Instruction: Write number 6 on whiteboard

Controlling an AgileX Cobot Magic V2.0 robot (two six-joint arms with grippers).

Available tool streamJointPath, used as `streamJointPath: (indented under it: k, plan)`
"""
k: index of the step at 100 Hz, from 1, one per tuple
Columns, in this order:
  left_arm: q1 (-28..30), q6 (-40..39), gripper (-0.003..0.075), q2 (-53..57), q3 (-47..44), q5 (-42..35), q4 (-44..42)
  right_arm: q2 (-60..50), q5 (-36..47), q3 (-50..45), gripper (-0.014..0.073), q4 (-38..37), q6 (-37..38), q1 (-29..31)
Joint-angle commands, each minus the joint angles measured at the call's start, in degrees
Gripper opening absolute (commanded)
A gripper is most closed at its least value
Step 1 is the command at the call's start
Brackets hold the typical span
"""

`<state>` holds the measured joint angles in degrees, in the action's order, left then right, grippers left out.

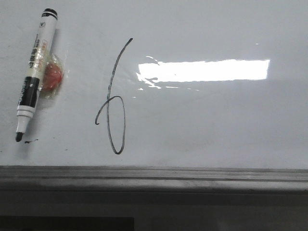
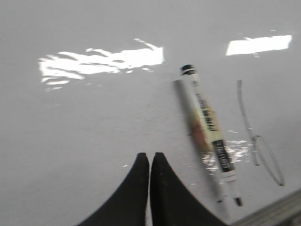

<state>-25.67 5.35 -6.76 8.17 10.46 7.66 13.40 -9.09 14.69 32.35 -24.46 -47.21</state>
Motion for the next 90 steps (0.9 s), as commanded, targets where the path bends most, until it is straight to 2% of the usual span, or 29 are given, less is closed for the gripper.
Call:
streamJointPath:
  k: [1,17,31,35,55,90]
  plan:
    - [6.2,-1.9,-0.0019,-0.6,-0.2,-5.3,-0.5,0.2,3.3,1.5,-0.0064,-0.1,-0.6,0.3]
    - [16.8,-1.9,-0.0019,0.0,-5.8,-7.8,-0.5,0.2,3.3,1.5,-0.0064,-0.1,-0.6,0.3]
    - [21.8,-1.9,-0.0019,5.3,-11.2,-8.0,-0.5,0.2,3.3,1.5,-0.0064,-0.1,-0.6,0.3]
    - [22.8,-1.9,-0.0019,6.7,-10.9,-2.9,-0.5,0.2,3.3,1.5,-0.0064,-0.1,-0.6,0.3]
    - [25.1,-1.9,-0.0019,8.8,-10.9,6.0,-0.5,0.2,3.3,1.5,-0.0064,-0.1,-0.6,0.3]
    - [25.1,-1.9,-0.0019,8.8,-10.9,6.1,-0.4,0.2,3.3,1.5,-0.0064,-0.1,-0.6,0.3]
